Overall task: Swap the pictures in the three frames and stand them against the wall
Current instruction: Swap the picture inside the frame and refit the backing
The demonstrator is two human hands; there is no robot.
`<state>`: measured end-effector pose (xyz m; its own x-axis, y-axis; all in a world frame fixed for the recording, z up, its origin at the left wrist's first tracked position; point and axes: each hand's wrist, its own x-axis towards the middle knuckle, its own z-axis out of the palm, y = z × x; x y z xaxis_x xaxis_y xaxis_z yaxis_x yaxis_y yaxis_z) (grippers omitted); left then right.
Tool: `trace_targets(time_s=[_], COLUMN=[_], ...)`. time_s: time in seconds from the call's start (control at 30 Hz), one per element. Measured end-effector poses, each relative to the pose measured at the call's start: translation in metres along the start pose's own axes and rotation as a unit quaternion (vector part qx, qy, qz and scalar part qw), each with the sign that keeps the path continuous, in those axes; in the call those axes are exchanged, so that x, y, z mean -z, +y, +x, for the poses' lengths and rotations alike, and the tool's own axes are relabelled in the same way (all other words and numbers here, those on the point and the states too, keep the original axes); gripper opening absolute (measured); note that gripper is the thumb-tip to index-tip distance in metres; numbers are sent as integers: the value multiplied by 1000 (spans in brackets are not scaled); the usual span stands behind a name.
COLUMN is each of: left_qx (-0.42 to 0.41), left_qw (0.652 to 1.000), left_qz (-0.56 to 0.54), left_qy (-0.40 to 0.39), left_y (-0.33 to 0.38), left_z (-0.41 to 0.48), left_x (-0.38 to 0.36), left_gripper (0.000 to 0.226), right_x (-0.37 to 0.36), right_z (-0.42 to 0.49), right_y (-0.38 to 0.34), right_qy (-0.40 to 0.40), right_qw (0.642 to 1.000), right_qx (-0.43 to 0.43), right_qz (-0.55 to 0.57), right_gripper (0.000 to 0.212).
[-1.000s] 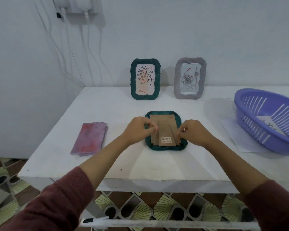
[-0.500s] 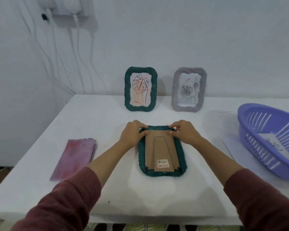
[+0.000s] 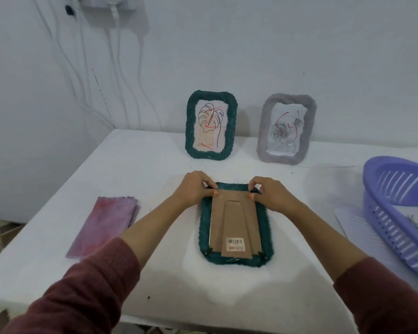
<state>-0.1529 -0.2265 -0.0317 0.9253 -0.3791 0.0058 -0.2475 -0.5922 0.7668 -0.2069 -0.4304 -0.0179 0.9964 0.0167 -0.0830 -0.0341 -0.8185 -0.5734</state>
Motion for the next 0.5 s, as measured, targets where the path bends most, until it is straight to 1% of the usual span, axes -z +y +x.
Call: trace_targets(time_s=[0.17,0.33,0.5], left_qx=[5,-8,-12], left_qw=[1000,1000,999], left_qz=[-3,22,38], left_qy=[-10,-17,-12], left_y=[0,0,2], left_z=[2,1,2], left_x=[1,2,1], left_gripper=[22,38,38], right_x=[-2,-3,-1], right_z=[-3,-6,-8], right_y=[1,0,-3], right_qy=[16,25,29], right_qw=[1000,999,999], right_qx=[-2,-3,-6], right_qz=[13,25,31], right_gripper=[8,7,8])
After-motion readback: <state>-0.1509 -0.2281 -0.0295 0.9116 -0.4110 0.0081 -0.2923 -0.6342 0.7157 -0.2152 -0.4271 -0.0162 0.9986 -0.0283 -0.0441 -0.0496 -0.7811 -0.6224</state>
